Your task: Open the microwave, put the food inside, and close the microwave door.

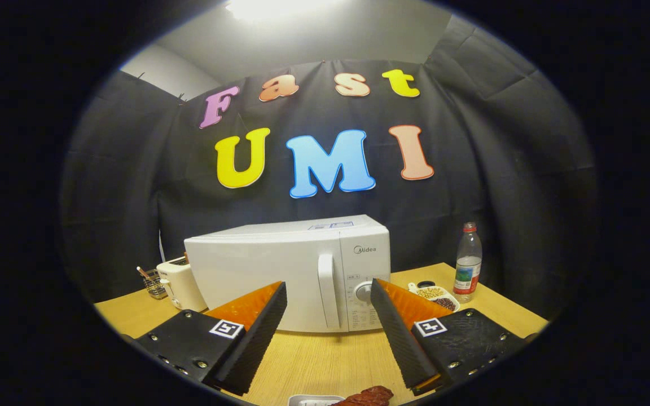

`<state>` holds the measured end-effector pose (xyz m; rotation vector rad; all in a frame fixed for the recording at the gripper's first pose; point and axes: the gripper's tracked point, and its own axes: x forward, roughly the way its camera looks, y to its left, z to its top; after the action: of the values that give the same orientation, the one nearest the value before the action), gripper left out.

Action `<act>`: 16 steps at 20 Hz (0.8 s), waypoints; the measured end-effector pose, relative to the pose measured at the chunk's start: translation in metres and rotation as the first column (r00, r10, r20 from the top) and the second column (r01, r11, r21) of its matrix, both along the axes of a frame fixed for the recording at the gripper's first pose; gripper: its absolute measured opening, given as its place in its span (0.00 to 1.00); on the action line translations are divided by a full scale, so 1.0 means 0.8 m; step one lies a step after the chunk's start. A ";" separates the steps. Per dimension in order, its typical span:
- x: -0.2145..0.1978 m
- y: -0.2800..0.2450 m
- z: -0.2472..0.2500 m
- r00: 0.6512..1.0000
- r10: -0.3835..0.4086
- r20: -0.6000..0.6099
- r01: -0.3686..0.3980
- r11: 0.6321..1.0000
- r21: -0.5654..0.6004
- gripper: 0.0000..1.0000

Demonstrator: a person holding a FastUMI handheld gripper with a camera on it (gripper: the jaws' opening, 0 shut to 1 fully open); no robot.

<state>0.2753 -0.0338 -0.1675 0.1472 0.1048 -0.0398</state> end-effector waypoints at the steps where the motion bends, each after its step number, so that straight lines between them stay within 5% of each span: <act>1: 0.013 0.002 -0.008 1.000 0.001 -0.008 -0.001 1.000 0.013 0.95; 13: 0.127 -0.007 -0.077 0.992 -0.103 -0.070 0.095 0.988 -0.118 0.86; 14: 0.132 -0.013 -0.079 0.989 -0.130 -0.066 0.121 0.985 -0.125 0.68; 16: 0.139 -0.002 -0.082 0.993 -0.104 -0.064 0.098 0.991 -0.092 0.52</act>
<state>0.3864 -0.0352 -0.2329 0.0627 0.1638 -0.1502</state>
